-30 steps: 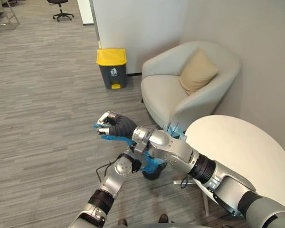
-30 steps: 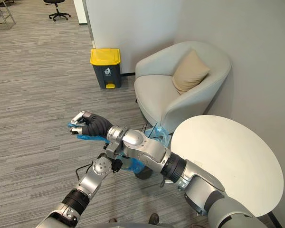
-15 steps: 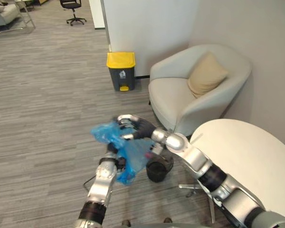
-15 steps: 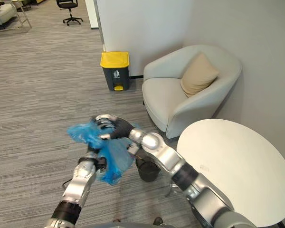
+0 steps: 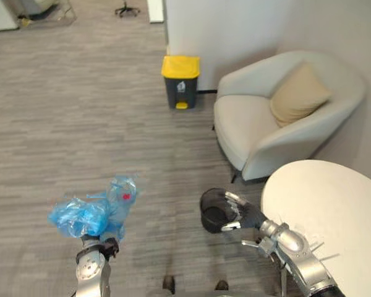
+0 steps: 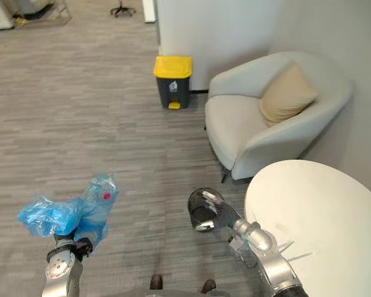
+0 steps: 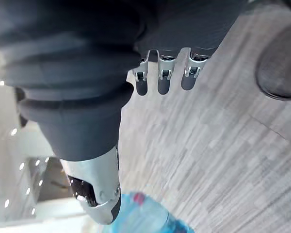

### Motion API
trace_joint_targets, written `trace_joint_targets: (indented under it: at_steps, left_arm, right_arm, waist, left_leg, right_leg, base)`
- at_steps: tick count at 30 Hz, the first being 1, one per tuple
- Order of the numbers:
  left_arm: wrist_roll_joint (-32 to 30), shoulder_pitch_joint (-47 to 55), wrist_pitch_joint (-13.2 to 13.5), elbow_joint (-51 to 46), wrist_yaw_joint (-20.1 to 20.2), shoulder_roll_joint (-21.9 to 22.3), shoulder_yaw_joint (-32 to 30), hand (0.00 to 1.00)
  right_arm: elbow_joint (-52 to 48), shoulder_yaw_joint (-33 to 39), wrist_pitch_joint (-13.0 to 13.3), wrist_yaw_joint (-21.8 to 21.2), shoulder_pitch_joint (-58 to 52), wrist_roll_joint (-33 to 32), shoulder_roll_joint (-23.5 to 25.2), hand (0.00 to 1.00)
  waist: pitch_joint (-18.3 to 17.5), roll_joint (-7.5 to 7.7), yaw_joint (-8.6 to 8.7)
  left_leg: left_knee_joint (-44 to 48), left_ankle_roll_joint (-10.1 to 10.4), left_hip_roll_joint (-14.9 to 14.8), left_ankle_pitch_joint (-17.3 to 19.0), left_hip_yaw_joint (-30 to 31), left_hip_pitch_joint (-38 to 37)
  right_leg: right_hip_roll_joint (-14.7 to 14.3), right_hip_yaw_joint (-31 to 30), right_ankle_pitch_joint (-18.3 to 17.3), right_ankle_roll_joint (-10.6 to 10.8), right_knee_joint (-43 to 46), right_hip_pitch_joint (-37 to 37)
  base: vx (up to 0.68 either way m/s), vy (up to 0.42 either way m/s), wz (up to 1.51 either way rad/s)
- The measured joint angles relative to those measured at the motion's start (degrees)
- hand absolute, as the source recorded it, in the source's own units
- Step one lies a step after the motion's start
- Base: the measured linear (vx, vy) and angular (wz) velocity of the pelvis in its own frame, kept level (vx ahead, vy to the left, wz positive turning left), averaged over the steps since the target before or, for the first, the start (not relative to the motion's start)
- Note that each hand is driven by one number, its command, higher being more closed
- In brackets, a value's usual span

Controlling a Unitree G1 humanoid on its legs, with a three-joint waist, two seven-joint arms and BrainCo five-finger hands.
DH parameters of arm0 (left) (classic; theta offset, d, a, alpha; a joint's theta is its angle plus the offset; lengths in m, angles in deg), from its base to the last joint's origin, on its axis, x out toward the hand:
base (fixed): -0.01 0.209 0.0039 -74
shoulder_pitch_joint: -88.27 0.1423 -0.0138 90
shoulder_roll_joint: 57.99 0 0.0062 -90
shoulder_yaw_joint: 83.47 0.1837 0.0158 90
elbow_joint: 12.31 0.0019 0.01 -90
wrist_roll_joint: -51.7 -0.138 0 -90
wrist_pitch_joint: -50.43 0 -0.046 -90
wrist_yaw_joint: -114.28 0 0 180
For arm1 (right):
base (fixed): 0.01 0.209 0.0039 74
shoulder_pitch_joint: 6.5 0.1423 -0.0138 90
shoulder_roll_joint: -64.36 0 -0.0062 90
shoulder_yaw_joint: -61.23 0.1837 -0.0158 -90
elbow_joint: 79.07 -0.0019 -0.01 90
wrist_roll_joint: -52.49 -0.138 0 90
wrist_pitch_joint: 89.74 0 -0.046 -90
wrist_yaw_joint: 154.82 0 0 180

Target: Gather rubbish on tea table into small bin, then transfer packed bag to large trash can.

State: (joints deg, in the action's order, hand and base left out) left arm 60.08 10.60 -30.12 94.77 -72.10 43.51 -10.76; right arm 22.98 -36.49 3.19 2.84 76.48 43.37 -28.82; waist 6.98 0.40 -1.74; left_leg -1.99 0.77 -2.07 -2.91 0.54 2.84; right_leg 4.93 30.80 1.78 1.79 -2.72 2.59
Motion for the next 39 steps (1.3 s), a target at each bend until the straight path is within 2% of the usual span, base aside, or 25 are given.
trace_joint_targets:
  at_steps: [2,3,6,8,9,11,12,13,14,15,18,20,23,24,25,27,28,29,31,32,34,36,37,38,39]
  left_arm:
    - [0.01,0.1,-0.03,1.7,1.69,1.28,0.41,1.0]
    - [0.01,0.71,-0.03,2.5,3.05,2.76,2.17,1.0]
    - [0.01,5.43,-0.23,3.89,5.42,2.23,4.53,1.0]
    - [-0.01,8.96,-0.31,3.91,7.63,2.16,6.52,1.0]
    - [-0.03,9.59,-0.38,3.92,7.89,2.16,7.03,1.0]
    - [-0.04,10.89,-0.4,3.71,8.97,1.08,8.92,1.0]
    - [-0.04,10.88,-0.39,3.53,9.01,0.68,9.06,1.0]
    - [-0.05,10.52,-0.38,3.17,8.85,-0.75,9.47,1.0]
    - [-0.03,10.01,-0.38,3.16,8.73,-1.54,9.65,1.0]
    - [-0.03,9.47,-0.39,3.15,8.68,-2.61,10.12,1.0]
    - [-0.03,7.26,-0.4,3.15,8.65,-3.54,12.93,1.0]
    - [-0.02,5.73,-0.34,3.16,8.68,-3.22,14.45,1.0]
    - [-0.02,3.93,-0.17,3.15,8.73,-3.05,15.47,1.0]
    - [-0.04,4.06,-0.19,3.23,8.81,-2.71,15.86,1.0]
    - [-0.03,4.04,-0.23,3.24,8.83,-1.93,16.06,1.0]
    - [-0.02,3.92,-0.23,3.07,8.91,-1.51,16.03,1.0]
    - [0.0,4.03,-0.24,3.03,8.99,-0.78,15.9,1.0]
    - [0.04,4.13,-0.25,3.04,9.07,-0.45,15.88,1.0]
    - [0.07,4.32,-0.22,2.62,10.0,-0.3,15.89,1.0]
    - [0.07,4.51,-0.18,2.02,10.2,0.02,15.92,1.0]
    - [0.15,4.56,-0.19,0.66,10.32,0.98,15.62,1.0]
    - [0.75,4.5,-0.19,-0.44,10.46,2.05,15.37,1.0]
    - [0.73,5.02,-0.18,-1.7,10.45,2.27,15.59,1.0]
    - [0.73,5.68,-0.19,-2.1,10.44,2.39,15.91,1.0]
    - [0.71,6.63,-0.27,-2.2,10.41,2.56,16.56,1.0]
  right_arm:
    - [4.84,6.44,0.69,2.4,-1.07,-0.52,1.91,0.0]
    - [8.11,10.18,1.27,5.13,-0.96,-0.46,2.46,0.0]
    - [11.84,10.39,2.58,8.09,0.37,0.32,5.0,0.0]
    - [13.83,10.07,3.79,9.71,0.22,2.13,7.36,0.0]
    - [14.73,10.1,3.78,9.9,0.25,2.56,7.52,0.0]
    - [15.83,10.29,3.76,11.22,-2.0,3.02,7.53,0.0]
    - [15.83,10.23,3.76,11.5,-2.67,3.01,7.65,0.0]
    - [15.89,10.14,3.79,12.07,-3.58,3.08,8.61,0.0]
    - [15.89,10.16,3.78,12.23,-3.99,3.18,9.51,0.0]
    - [15.86,10.16,3.83,12.25,-4.04,3.26,10.27,0.0]
    - [15.87,11.67,4.12,12.65,-4.17,3.24,10.51,0.0]
    - [15.85,12.51,4.15,13.67,-4.08,3.26,10.44,0.0]
    - [15.74,13.13,4.13,14.54,-4.65,4.24,10.42,0.0]
    - [15.65,13.81,4.13,14.63,-6.05,4.73,10.13,0.0]
    - [15.77,14.13,3.96,14.69,-6.18,4.74,9.61,0.0]
    - [15.48,14.57,3.92,14.68,-5.05,4.73,9.76,0.0]
    - [14.36,14.52,3.46,14.73,-4.66,4.72,9.77,0.0]
    - [13.55,14.54,3.32,14.86,-4.63,4.69,10.01,0.0]
    - [10.98,14.57,3.52,15.44,-4.98,4.61,10.35,0.0]
    - [9.71,14.95,4.39,16.15,-4.85,4.61,10.08,0.0]
    - [8.44,16.03,4.74,16.57,-4.28,4.66,9.37,0.0]
    - [7.83,16.42,4.7,17.25,-4.18,4.65,9.11,0.0]
    - [7.79,16.27,4.73,17.44,-4.01,4.61,9.01,0.0]
    - [7.56,16.29,4.67,17.5,-4.18,4.51,8.85,0.0]
    - [6.94,16.35,4.58,17.6,-4.81,4.48,8.51,0.0]
  waist:
    - [1.04,-0.81,1.04]
    - [1.57,-2.27,0.78]
    - [2.33,-1.62,0.59]
    - [3.13,-0.37,0.77]
    - [3.37,-0.24,0.75]
    - [3.63,0.14,1.39]
    - [3.58,-0.12,1.87]
    - [3.55,-0.27,2.75]
    - [3.93,-0.21,3.32]
    - [4.33,0.5,4.24]
    - [4.91,0.64,5.15]
    - [5.17,0.17,6.03]
    - [5.24,-0.18,7.46]
    - [4.16,-0.39,8.44]
    - [3.72,-2.33,8.67]
    - [4.33,-4.59,7.85]
    - [5.18,-5.73,7.03]
    - [5.98,-5.58,6.81]
    - [6.84,-2.95,5.23]
    - [6.47,-1.8,3.93]
    - [6.9,-1.96,2.14]
    - [7.06,-1.86,0.74]
    - [7.18,-1.44,0.35]
    - [6.88,-1.83,0.09]
    - [5.46,-3.58,-0.09]
  left_leg:
    - [4.18,-2.46,-1.47,1.65,-8.24,4.1]
    - [7.85,-1.92,-4.63,2.35,-20.39,5.89]
    - [9.46,-0.74,-3.08,4.46,-21.2,5.21]
    - [14.04,-1.53,-1.08,10.25,-20.75,4.48]
    - [14.81,-1.76,-0.52,11.48,-20.43,4.31]
    - [17.18,-3.35,1.44,15.28,-17.56,2.31]
    - [17.46,-3.82,1.59,15.9,-16.48,1.66]
    - [18.37,-4.5,1.58,17.15,-13.95,0.89]
    - [18.29,-4.84,1.48,17.65,-12.58,0.3]
    - [17.64,-4.72,1.29,18.32,-10.91,-1.26]
    - [15.2,-3.52,0.94,20.46,-9.05,-6.41]
    - [14.36,-1.99,0.42,21.0,-8.4,-8.89]
    - [13.94,2.7,-0.91,22.46,-8.34,-14.57]
    - [14.48,4.89,-1.81,23.79,-7.09,-17.34]
    - [17.75,5.37,-3.77,24.01,-7.15,-16.95]
    - [33.52,8.97,-7.93,19.04,-8.69,-11.27]
    - [51.16,8.39,-11.87,14.8,-8.51,-4.86]
    - [59.06,7.46,-13.33,15.37,-8.64,-2.1]
    - [64.91,2.81,-12.09,18.13,-10.04,4.07]
    - [63.26,0.44,-10.67,19.55,-11.48,8.81]
    - [56.68,-0.51,-9.1,20.14,-11.41,16.05]
    - [46.84,0.23,-5.99,19.71,-8.32,20.6]
    - [37.62,2.29,-3.43,17.95,-5.11,21.55]
    - [31.61,3.64,-2.58,16.82,-2.39,21.26]
    - [29.59,2.99,-3.12,16.22,-1.27,21.17]
  right_leg:
    - [1.77,7.0,-0.57,0.2,0.88,-0.06]
    - [3.81,10.37,-2.64,1.19,4.68,-1.33]
    - [8.47,11.4,-6.54,3.49,12.21,-1.79]
    - [14.43,11.14,-10.8,4.38,21.89,-1.98]
    - [15.85,10.6,-11.4,3.51,25.11,-2.09]
    - [20.36,2.55,-9.97,-5.6,39.29,-5.53]
    - [20.41,-1.58,-8.47,-7.86,43.34,-7.79]
    - [18.11,-8.56,-10.18,-4.63,49.22,-11.17]
    - [15.46,-11.19,-13.75,-3.22,51.63,-13.16]
    - [12.12,-12.82,-17.32,-2.88,52.5,-15.38]
    - [7.08,-12.63,-19.14,-1.46,46.36,-22.83]
    - [6.3,-11.11,-17.52,-0.3,39.41,-26.11]
    - [5.2,-9.17,-9.37,-1.68,27.47,-28.9]
    - [4.69,-9.45,-4.5,-5.47,30.82,-28.87]
    - [3.8,-8.9,-6.48,-6.33,34.68,-29.34]
    - [1.02,-9.01,-11.15,-8.37,35.98,-27.2]
    - [-3.14,-10.0,-12.64,-9.03,32.67,-21.63]
    - [-5.39,-10.78,-12.89,-9.19,29.2,-16.61]
    - [-6.79,-13.78,-12.93,-9.28,22.1,-7.33]
    - [-7.01,-15.67,-12.92,-9.27,18.55,-3.4]
    - [-7.88,-18.68,-12.96,-9.28,14.72,1.59]
    - [-7.61,-21.39,-14.2,-8.71,11.91,5.62]
    - [-7.14,-23.03,-16.82,-6.8,11.44,7.57]
    - [-7.1,-24.67,-19.67,-5.23,12.18,8.72]
    - [-7.9,-26.54,-22.13,-4.43,13.65,9.48]
  base:
    - [0.09,0.079,1.7]
    - [0.23,0.217,1.63]
    - [0.2,0.165,0.54]
    - [0.2,0.155,0.17]
    - [0.16,0.152,0.28]
    - [0.19,0.162,0.55]
    - [0.38,0.164,0.75]
    - [0.35,0.095,0.68]
    - [0.44,0.062,0.79]
    - [0.28,0.001,0.53]
    - [0.41,-0.032,0.44]
    - [0.49,-0.08,0.45]
    - [0.61,-0.155,0.56]
    - [0.76,-0.213,0.51]
    - [0.77,-0.218,0.28]
    - [0.79,-0.25,-0.39]
    - [0.95,-0.308,-0.66]
    - [0.77,-0.236,-0.63]
    - [0.64,-0.157,-0.59]
    - [0.59,-0.133,-0.73]
    - [0.59,-0.054,-0.94]
    - [0.57,0.044,-0.95]
    - [0.55,0.131,-0.9]
    - [0.7,0.244,-1.06]
    - [0.76,0.339,-1.3]
